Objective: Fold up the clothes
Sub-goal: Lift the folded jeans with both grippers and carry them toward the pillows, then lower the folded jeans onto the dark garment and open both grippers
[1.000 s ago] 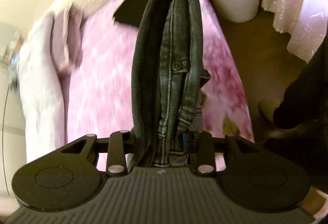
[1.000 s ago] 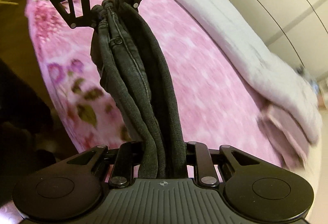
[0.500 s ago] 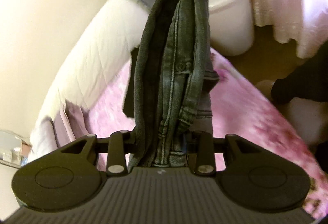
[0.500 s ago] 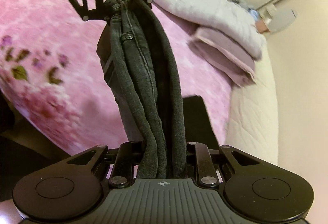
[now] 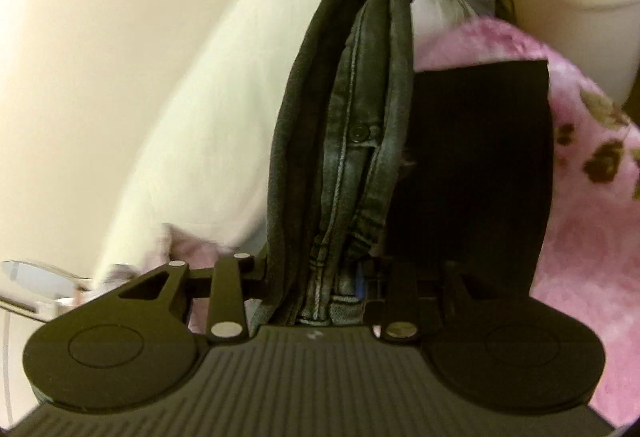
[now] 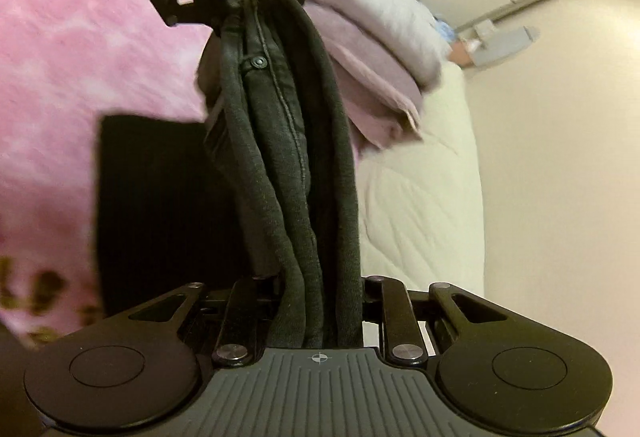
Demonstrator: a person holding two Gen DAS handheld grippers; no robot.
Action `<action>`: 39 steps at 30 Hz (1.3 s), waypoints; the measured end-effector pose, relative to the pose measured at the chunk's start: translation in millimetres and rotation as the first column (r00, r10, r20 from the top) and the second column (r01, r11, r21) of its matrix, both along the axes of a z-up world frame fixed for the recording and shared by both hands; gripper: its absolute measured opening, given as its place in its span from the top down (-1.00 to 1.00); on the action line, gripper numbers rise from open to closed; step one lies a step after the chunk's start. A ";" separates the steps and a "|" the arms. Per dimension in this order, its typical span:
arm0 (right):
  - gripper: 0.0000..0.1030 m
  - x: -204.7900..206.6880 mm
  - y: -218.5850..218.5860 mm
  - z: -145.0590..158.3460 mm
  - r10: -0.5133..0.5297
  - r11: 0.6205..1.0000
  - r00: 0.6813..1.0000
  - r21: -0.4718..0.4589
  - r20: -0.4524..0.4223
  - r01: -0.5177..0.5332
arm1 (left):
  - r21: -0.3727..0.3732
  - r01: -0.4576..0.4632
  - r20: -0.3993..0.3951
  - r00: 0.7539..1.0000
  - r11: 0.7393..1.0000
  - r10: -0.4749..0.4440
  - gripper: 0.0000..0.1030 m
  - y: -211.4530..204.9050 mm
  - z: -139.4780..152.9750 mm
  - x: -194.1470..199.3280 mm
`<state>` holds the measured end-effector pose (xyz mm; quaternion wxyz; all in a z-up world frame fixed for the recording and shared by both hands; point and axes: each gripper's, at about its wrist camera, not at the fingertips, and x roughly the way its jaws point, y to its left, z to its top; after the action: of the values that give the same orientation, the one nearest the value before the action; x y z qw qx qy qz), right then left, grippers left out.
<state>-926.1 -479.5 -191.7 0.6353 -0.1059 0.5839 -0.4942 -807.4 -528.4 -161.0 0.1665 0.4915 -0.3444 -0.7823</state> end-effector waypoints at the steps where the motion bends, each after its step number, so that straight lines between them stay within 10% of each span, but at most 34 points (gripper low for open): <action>1: 0.54 -15.2 -10.6 -10.7 0.000 1.000 1.000 -0.015 -0.008 -0.001 | 0.019 -0.003 0.031 1.000 1.000 0.002 0.39 -1.0 -32.6 -7.6; 7: 0.39 -30.7 -8.3 -132.1 -0.062 0.968 0.997 0.246 0.048 0.049 | 0.124 0.016 0.199 0.979 0.992 -0.041 0.32 10.7 -152.1 -15.8; 32: 0.14 -13.3 89.3 -118.7 -0.264 0.941 0.964 0.227 0.024 0.251 | 0.076 0.061 0.094 0.993 0.995 -0.068 0.15 31.5 -143.4 16.7; 36: 0.14 -17.1 95.1 -79.3 -0.388 0.908 0.888 0.268 0.245 0.323 | 0.306 -0.105 -0.049 0.991 0.946 0.126 0.28 19.9 -95.6 29.6; 39: 0.14 -37.7 89.2 -42.3 -0.487 0.873 0.705 0.288 0.515 0.393 | 0.445 -0.212 -0.179 0.931 0.870 0.319 0.28 -2.5 -59.6 34.3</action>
<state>-963.8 -390.3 -234.0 0.6500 0.2405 0.4107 -0.5924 -773.1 -530.9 -220.6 0.2054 0.4576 -0.0738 -0.8619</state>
